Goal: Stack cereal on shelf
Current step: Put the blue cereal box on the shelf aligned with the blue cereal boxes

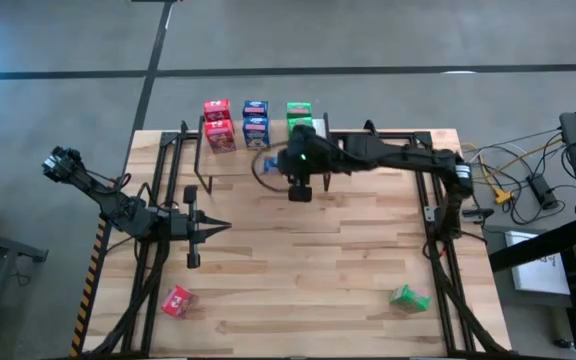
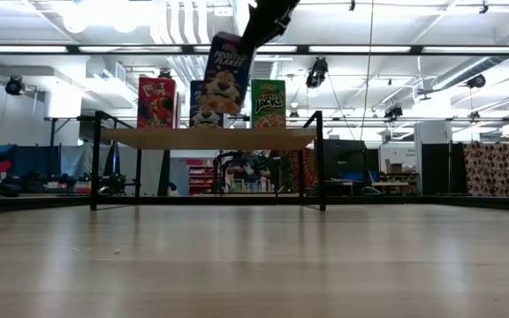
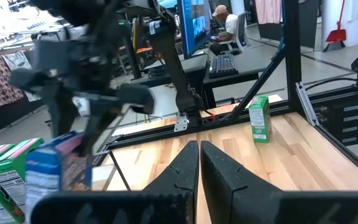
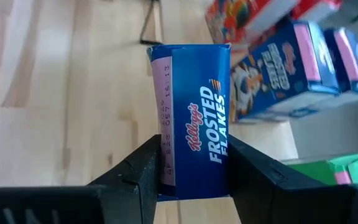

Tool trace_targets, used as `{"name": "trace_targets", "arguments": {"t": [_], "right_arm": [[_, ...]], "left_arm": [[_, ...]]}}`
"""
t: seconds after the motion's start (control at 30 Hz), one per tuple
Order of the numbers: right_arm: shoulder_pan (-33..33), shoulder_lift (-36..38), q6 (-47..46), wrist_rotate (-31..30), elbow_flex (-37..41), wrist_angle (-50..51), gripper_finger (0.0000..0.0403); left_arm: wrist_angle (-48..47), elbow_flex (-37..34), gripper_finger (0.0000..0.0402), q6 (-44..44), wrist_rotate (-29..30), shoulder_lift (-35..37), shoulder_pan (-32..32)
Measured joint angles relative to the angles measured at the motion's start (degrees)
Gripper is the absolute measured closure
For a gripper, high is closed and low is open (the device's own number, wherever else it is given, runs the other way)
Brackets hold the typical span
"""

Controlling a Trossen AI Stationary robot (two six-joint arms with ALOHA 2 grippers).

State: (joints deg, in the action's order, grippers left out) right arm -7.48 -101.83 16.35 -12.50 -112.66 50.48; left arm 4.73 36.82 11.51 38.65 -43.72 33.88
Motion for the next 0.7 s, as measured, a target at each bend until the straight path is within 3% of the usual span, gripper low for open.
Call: {"name": "trace_targets", "arguments": {"t": [0.27,0.43,0.7], "right_arm": [[-4.6,-4.9,-0.4,3.7,-9.4,8.0,0.0256],[-6.2,-5.1,-0.9,9.1,-9.9,8.9,0.0255],[-6.6,-5.1,-0.4,9.5,-9.1,9.0,0.0251]], "left_arm": [[0.0,0.0,0.0401,0.0,0.0,0.0,0.0],[0.0,0.0,0.0401,0.0,0.0,0.0,0.0],[0.0,0.0,0.0401,0.0,0.0,0.0,0.0]]}}
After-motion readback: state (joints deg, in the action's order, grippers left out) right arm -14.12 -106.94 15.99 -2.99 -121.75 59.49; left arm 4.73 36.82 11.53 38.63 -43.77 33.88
